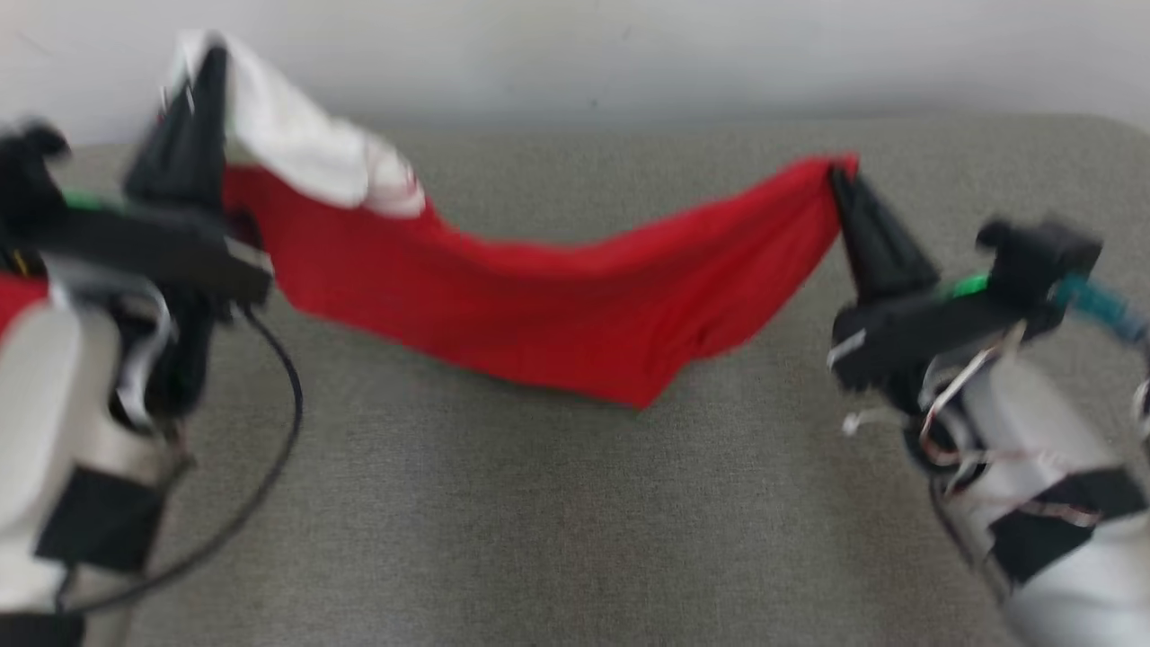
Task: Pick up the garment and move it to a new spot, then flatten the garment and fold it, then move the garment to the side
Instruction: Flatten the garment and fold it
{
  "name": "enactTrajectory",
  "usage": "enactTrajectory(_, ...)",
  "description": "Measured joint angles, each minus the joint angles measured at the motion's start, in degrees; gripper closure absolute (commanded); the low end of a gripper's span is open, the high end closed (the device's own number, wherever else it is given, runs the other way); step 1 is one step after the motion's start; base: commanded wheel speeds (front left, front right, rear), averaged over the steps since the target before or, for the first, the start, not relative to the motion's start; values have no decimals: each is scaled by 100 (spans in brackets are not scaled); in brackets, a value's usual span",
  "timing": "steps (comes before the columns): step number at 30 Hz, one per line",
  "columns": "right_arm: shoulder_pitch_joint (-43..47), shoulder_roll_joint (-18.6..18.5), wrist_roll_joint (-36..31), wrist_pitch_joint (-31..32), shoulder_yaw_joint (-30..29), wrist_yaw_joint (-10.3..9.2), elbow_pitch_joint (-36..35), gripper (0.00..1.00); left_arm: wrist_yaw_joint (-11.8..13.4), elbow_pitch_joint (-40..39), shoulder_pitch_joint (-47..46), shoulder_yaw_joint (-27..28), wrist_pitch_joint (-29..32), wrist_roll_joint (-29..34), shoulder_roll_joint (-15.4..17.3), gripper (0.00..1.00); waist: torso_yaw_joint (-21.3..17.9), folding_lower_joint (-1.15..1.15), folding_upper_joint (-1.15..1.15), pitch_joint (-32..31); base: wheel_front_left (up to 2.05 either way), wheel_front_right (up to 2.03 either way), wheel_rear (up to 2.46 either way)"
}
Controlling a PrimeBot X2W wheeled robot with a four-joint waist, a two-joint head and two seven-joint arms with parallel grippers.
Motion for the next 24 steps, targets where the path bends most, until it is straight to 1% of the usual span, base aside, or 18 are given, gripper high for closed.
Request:
enactTrajectory(5, -1407, -188, 200, 378, -140, 0, 69, 100, 0, 264, -1795, 26, 572, -129, 151, 100, -115, 0, 0, 440, 0, 0, 0)
enactTrajectory(10, -3041, -271, 460, 755, -301, 0, 279, 100, 16, 848, -3670, 52, 923, -26, 186, 100, -238, 1, 0, 1013, 0, 0, 0)
enactTrajectory(12, -3688, -277, 555, 907, -411, 0, 463, 100, 21, 1128, -4374, 16, 1016, 74, 196, 100, -293, 1, 0, 1257, 0, 0, 0)
enactTrajectory(15, -4626, -339, 633, 1105, -542, 0, 779, 100, 40, 1582, -5405, -57, 1038, 230, 165, 100, -374, 2, 1, 1615, 0, 0, 0)
enactTrajectory(17, -5233, -346, 743, 1200, -704, 0, 1066, 100, 38, 1861, -6054, -131, 1038, 337, 75, 100, -425, 2, 1, 1842, 0, 0, 0)
enactTrajectory(20, -6043, -391, 737, 1295, -881, -1, 1535, 100, 36, 2224, -6873, -274, 934, 460, -94, 100, -485, 1, 1, 2158, 0, 0, 0)
enactTrajectory(24, -6821, -512, 356, 1258, -701, 0, 2038, 100, 35, 2762, -7603, -328, 755, 486, -245, 100, -541, 2, 2, 2514, 0, 0, 0)
